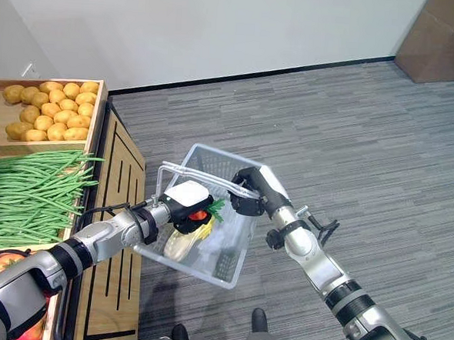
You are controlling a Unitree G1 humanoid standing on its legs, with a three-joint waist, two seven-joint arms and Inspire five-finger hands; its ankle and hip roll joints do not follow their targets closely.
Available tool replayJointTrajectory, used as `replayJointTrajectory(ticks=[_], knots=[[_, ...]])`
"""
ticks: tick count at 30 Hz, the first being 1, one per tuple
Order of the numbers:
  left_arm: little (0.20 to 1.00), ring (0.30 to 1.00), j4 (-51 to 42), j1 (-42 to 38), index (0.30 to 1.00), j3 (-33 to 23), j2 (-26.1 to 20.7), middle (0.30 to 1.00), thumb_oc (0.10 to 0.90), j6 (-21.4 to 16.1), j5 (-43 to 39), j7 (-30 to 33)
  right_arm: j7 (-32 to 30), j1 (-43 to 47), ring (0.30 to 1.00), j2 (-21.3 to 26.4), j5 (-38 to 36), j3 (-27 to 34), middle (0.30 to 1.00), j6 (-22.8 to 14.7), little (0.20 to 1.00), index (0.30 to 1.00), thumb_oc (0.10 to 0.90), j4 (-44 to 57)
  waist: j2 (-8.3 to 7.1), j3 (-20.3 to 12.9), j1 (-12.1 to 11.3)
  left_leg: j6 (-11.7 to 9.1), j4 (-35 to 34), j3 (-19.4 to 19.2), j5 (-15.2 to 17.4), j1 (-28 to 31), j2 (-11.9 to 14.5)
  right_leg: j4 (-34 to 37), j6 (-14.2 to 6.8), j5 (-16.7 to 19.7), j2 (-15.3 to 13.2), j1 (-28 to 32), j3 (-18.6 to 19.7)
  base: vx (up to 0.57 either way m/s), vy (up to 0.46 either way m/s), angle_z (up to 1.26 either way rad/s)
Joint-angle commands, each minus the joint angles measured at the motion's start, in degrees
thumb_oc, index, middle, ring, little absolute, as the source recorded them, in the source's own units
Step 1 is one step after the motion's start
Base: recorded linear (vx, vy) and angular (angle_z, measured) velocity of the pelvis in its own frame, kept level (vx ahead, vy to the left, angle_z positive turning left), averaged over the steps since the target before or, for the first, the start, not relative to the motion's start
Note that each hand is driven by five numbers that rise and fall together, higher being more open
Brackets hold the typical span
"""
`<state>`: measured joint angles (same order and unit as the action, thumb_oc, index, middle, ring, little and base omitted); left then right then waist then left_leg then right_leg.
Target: Get the vegetables into the basket
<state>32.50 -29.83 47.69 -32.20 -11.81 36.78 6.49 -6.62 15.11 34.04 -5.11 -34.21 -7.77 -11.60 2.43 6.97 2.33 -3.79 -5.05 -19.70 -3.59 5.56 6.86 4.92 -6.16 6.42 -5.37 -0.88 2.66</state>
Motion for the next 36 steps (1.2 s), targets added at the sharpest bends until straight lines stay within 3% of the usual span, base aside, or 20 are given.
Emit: replayJointTrajectory(ticks=[1,8,16,19,21,26,31,36], knots=[[1.0,1.0,4.07,-5.79,1.0,-1.88,0.44,1.0,0.9,0.61,3.84,5.29,-0.45,4.21,0.3,-3.01,-3.95,2.72,0.3,-9.89,0.3,0.3,0.4,13.57,-2.83,-3.79,-1.38,-2.92,0.05,1.53,0.36,0.61,1.42,-1.33,-3.82,-0.71,-2.98,1.27,-3.34,-0.01,-0.007,-0.04],[1.0,1.0,4.61,-1.77,1.0,-3.07,1.07,1.0,0.9,0.21,4.02,4.72,-0.93,1.84,0.3,-1.89,-3.24,4.67,0.3,-9.64,0.3,0.3,0.4,12.69,-3.01,-3.73,-1.68,-2.93,0.05,1.9,0.28,0.61,1.46,-1.31,-3.7,-0.89,-3.09,1.65,-3.71,0.0,0.0,0.0],[1.0,1.0,-4.85,5.94,1.0,-7.65,1.55,1.0,0.9,-2.39,-5.67,4.79,-2.92,-2.94,0.3,-1.9,-2.26,9.59,0.3,-9.39,0.3,0.3,0.4,9.46,-3.24,-4.09,-2.69,-2.79,0.05,3.28,0.13,0.31,1.26,-1.39,-3.5,-1.32,-3.27,2.37,-4.94,0.0,-0.005,0.08],[1.0,1.0,-16.86,16.16,1.0,-12.41,1.2,1.0,0.9,-5.49,-20.19,2.25,-6.5,-6.91,0.3,-2.94,2.66,14.87,0.3,-8.42,0.3,0.3,0.4,1.5,-3.56,-3.98,-4.23,-2.52,0.05,4.58,-0.03,-0.13,1.05,-1.26,-3.32,-1.45,-3.55,2.98,-6.16,0.0,-0.019,0.16],[1.0,1.0,-17.66,18.31,1.0,-13.53,1.44,1.0,0.9,-5.58,-23.82,1.56,-7.26,-7.44,0.3,-3.33,3.49,15.46,0.3,-8.13,0.3,0.3,0.4,-0.42,-3.63,-4.01,-4.36,-2.49,0.05,4.75,-0.1,-0.23,1.05,-1.27,-3.29,-1.47,-3.56,3.05,-6.3,0.0,-0.014,0.15],[1.0,1.0,-14.61,24.13,1.0,-14.37,1.92,1.0,0.9,-4.41,-36.03,-3.27,-8.89,-6.45,0.3,-2.97,8.35,16.94,0.3,-5.55,0.3,0.3,0.4,-11.28,-3.64,-3.89,-5.33,-2.33,0.05,5.66,-0.29,-0.65,0.93,-1.31,-3.21,-1.48,-3.77,3.29,-6.85,0.0,-0.017,0.1],[1.0,1.0,-6.85,26.94,1.0,-15.05,1.22,1.0,0.9,-3.38,-35.98,-6.56,-10.04,-3.6,0.3,-1.97,11.72,17.68,0.3,-3.32,0.3,0.3,0.4,-25.51,-3.74,-4.03,-6.41,-2.27,0.05,6.45,-0.47,-0.85,0.84,-1.18,-3.01,-1.62,-3.67,3.67,-7.41,0.01,-0.021,0.13],[1.0,1.0,5.6,27.88,1.0,-16.79,4.32,1.0,0.9,-2.43,-34.22,-7.05,-10.21,-2.15,0.3,-2.27,11.5,18.24,0.3,-2.48,0.3,0.3,0.4,-36.45,-3.63,-3.92,-6.85,-2.34,0.05,6.79,-0.73,-1.15,0.88,-1.14,-2.86,-1.67,-3.5,3.57,-7.63,0.0,-0.01,0.03]])
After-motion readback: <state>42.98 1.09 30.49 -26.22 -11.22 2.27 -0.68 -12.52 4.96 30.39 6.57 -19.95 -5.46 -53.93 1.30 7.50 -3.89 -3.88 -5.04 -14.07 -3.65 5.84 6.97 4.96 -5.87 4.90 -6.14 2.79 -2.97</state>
